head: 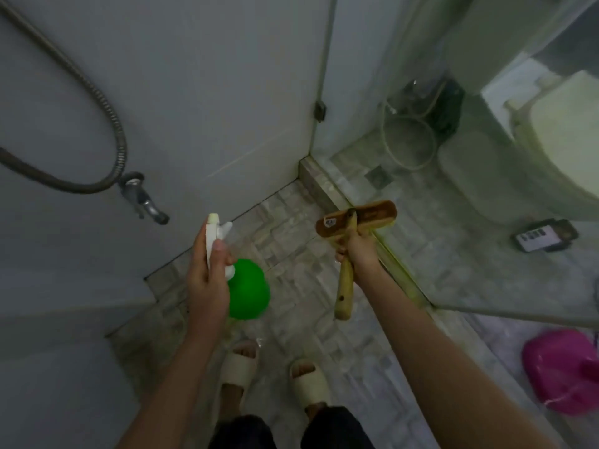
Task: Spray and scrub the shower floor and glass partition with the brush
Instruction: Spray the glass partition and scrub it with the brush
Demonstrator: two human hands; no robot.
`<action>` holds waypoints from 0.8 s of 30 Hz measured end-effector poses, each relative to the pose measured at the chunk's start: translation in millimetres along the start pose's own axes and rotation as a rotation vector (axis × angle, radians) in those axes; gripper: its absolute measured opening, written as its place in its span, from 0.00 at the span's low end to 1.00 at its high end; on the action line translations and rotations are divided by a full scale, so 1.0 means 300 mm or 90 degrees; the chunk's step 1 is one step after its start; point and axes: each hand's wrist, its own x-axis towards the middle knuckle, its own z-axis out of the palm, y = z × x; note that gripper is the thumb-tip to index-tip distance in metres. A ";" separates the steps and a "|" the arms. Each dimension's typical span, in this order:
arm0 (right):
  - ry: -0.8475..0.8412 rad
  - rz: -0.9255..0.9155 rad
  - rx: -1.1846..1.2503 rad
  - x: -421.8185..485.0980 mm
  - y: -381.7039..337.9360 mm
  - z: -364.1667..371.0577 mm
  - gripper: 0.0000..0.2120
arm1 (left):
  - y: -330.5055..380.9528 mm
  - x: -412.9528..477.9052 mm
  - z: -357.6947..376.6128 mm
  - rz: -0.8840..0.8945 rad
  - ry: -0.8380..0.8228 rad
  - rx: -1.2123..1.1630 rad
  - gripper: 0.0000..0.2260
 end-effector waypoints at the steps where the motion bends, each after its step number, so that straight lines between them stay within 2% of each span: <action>1: -0.006 0.002 0.013 -0.083 -0.047 0.012 0.16 | 0.083 -0.054 -0.044 -0.004 0.020 0.006 0.19; 4: 0.006 0.005 0.030 -0.280 -0.132 0.041 0.11 | 0.259 -0.192 -0.137 -0.008 0.062 0.024 0.19; 7: -0.019 0.023 0.037 -0.484 -0.211 0.054 0.13 | 0.428 -0.355 -0.233 -0.026 0.125 0.014 0.21; 10: -0.144 0.039 0.127 -0.660 -0.268 0.031 0.11 | 0.530 -0.493 -0.315 -0.024 0.165 -0.012 0.22; 12: -0.251 0.027 0.118 -0.769 -0.298 0.030 0.12 | 0.574 -0.584 -0.386 -0.030 0.209 -0.024 0.22; 15: -0.375 -0.020 -0.055 -0.887 -0.306 0.075 0.16 | 0.596 -0.716 -0.470 -0.051 0.284 -0.026 0.21; 17: -0.406 -0.103 -0.233 -0.959 -0.282 0.138 0.17 | 0.600 -0.798 -0.512 -0.072 0.338 -0.034 0.19; 20: -0.459 -0.190 -0.391 -1.094 -0.186 0.218 0.13 | 0.586 -0.940 -0.574 -0.092 0.423 -0.044 0.17; 22: -0.465 -0.260 -0.446 -1.156 -0.120 0.247 0.18 | 0.569 -1.033 -0.599 -0.100 0.455 -0.062 0.19; 24: -0.487 -0.313 -0.552 -1.233 -0.039 0.272 0.29 | 0.544 -1.172 -0.637 -0.102 0.518 -0.085 0.21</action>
